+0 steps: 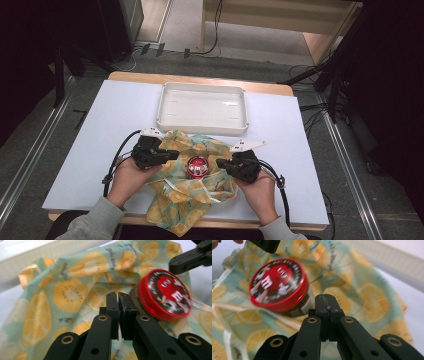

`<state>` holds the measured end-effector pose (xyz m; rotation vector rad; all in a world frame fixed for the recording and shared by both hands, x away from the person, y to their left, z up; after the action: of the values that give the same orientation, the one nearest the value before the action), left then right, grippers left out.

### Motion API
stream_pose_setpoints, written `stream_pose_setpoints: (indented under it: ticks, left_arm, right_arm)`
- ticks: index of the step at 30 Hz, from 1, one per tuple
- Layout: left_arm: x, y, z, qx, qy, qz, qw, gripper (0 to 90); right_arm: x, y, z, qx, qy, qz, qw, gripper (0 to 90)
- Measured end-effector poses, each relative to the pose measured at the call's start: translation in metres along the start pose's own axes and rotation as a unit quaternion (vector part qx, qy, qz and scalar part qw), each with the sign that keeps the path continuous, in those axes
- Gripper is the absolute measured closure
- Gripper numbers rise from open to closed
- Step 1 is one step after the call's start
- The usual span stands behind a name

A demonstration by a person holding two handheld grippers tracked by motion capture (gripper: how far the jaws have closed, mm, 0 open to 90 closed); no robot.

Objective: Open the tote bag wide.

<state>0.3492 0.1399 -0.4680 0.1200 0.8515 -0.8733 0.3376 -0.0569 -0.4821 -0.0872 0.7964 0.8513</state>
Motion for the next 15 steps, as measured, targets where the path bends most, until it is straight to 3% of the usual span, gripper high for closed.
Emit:
stream_pose_setpoints:
  ticks: [8, 15]
  left_arm:
    - [0.001, -0.009, -0.011, -0.002, 0.011, -0.017, 0.9998, 88.1]
    - [0.006, -0.028, -0.024, 0.002, 0.03, -0.045, 0.9985, 88.1]
  right_arm:
    - [0.004, 0.003, -0.024, 0.007, 0.032, 0.007, 0.9994, 90.0]
    - [-0.003, 0.008, -0.021, 0.005, 0.016, 0.015, 0.9998, 90.0]
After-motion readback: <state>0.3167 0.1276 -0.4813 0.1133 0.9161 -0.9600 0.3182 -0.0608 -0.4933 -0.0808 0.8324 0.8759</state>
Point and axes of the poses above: each handheld gripper's, and its own axes: x roughly forward along the jaws, z roughly out of its top, y roughly to its left, the point moved 8 cm from there along x, roughly forward along the jaws, and after that the axes turned 3 degrees about x, right-handed, at the moved point
